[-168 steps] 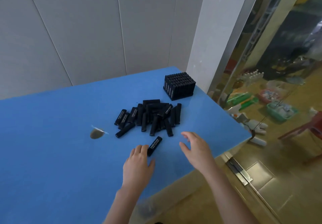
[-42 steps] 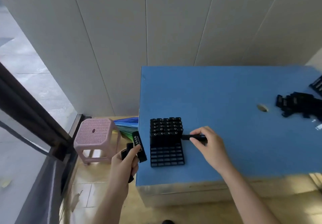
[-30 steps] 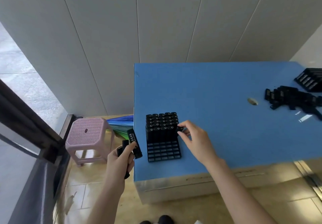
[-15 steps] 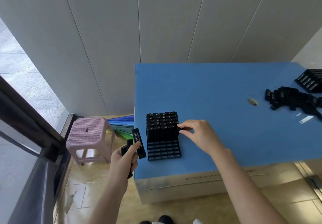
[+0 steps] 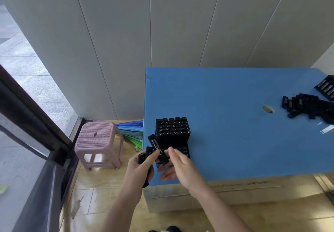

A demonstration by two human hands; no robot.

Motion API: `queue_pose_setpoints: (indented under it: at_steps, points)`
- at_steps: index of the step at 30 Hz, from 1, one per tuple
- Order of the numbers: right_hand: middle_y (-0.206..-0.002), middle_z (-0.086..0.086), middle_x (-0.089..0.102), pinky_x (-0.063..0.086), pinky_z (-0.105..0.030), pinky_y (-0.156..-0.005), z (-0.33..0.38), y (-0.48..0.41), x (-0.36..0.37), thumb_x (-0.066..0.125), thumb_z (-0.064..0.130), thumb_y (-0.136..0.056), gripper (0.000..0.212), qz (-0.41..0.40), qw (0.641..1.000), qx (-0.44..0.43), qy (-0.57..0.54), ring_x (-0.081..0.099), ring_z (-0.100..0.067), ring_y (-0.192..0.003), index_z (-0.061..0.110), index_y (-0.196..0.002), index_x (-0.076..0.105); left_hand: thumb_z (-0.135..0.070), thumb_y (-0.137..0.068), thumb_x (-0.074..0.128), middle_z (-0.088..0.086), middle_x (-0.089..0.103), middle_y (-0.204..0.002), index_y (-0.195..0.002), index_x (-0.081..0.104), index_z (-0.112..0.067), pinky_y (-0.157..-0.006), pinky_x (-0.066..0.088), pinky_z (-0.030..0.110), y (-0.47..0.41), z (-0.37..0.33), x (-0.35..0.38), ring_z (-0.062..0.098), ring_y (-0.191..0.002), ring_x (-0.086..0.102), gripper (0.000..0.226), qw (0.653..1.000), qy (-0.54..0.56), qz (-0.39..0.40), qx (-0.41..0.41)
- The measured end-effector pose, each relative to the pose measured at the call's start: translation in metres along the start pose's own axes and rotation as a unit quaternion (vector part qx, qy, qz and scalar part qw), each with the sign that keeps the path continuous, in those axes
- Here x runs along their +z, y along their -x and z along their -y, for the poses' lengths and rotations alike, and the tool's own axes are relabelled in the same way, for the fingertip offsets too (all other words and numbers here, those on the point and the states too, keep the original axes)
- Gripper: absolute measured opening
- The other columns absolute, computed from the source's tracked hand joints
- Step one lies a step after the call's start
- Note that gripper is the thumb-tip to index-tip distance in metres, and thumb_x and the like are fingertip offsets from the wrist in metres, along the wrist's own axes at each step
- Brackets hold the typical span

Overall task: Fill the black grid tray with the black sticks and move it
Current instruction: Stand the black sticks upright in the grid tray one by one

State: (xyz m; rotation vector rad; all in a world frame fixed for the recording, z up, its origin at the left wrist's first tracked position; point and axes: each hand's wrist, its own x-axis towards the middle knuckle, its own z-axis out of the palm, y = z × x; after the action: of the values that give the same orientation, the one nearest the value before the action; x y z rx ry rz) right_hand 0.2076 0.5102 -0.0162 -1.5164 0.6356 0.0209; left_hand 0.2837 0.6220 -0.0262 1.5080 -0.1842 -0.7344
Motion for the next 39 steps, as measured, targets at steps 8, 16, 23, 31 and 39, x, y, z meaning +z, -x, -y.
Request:
queue_pose_setpoints:
  at_steps: [8, 16, 23, 31, 39]
  points:
    - [-0.068, 0.002, 0.045, 0.034, -0.017, -0.051, 0.002, -0.006, -0.005, 0.044, 0.028, -0.097, 0.021, -0.027, 0.983, 0.064, -0.173, 0.037, -0.005, -0.053, 0.021, -0.108, 0.06, -0.023, -0.085, 0.062, 0.002, 0.038, -0.05, -0.077, 0.051, -0.004, -0.043, 0.026, 0.02, 0.003, 0.002, -0.004, 0.013, -0.042, 0.031, 0.024, 1.0, 0.007, 0.023, 0.01]
    - [-0.093, 0.013, 0.057, 0.049, -0.015, -0.073, 0.002, -0.019, -0.04, 0.055, 0.014, -0.091, 0.02, -0.173, 0.934, -0.215, 0.226, 0.06, -0.004, -0.077, 0.023, -0.108, 0.058, -0.01, -0.092, 0.047, 0.007, 0.05, -0.067, -0.08, 0.044, -0.008, -0.04, 0.029, 0.021, -0.001, 0.005, -0.02, 0.013, -0.036, 0.033, 0.013, 0.991, 0.123, -0.025, -0.044]
    - [-0.095, 0.013, 0.062, 0.05, -0.017, -0.078, 0.003, -0.04, -0.033, 0.066, 0.02, -0.083, 0.022, -0.159, 0.879, -0.296, 0.337, 0.061, -0.003, -0.082, 0.017, -0.103, 0.058, -0.013, -0.094, 0.046, 0.009, 0.051, -0.076, -0.081, 0.044, -0.007, -0.05, 0.028, 0.027, 0.003, 0.007, -0.022, 0.015, -0.039, 0.037, 0.014, 0.99, 0.123, -0.043, -0.06]
    - [-0.082, 0.006, 0.069, 0.054, -0.029, -0.07, 0.007, -0.05, -0.027, 0.069, 0.015, -0.081, 0.009, -0.116, 0.845, -0.362, 0.377, 0.064, -0.007, -0.074, 0.014, -0.089, 0.065, -0.018, -0.093, 0.052, 0.009, 0.048, -0.072, -0.085, 0.054, -0.006, -0.054, 0.032, 0.029, 0.009, 0.009, -0.024, 0.017, -0.058, 0.043, 0.015, 0.988, 0.11, -0.065, -0.086]
    - [-0.086, 0.005, 0.071, 0.053, -0.024, -0.074, 0.011, -0.056, -0.032, 0.069, 0.014, -0.081, 0.008, -0.058, 0.854, -0.348, 0.382, 0.062, -0.003, -0.076, 0.013, -0.088, 0.066, -0.02, -0.086, 0.061, 0.003, 0.058, -0.06, -0.085, 0.061, -0.006, -0.045, 0.036, 0.021, 0.012, 0.008, -0.026, 0.012, -0.048, 0.047, 0.015, 0.993, 0.08, -0.062, -0.056]
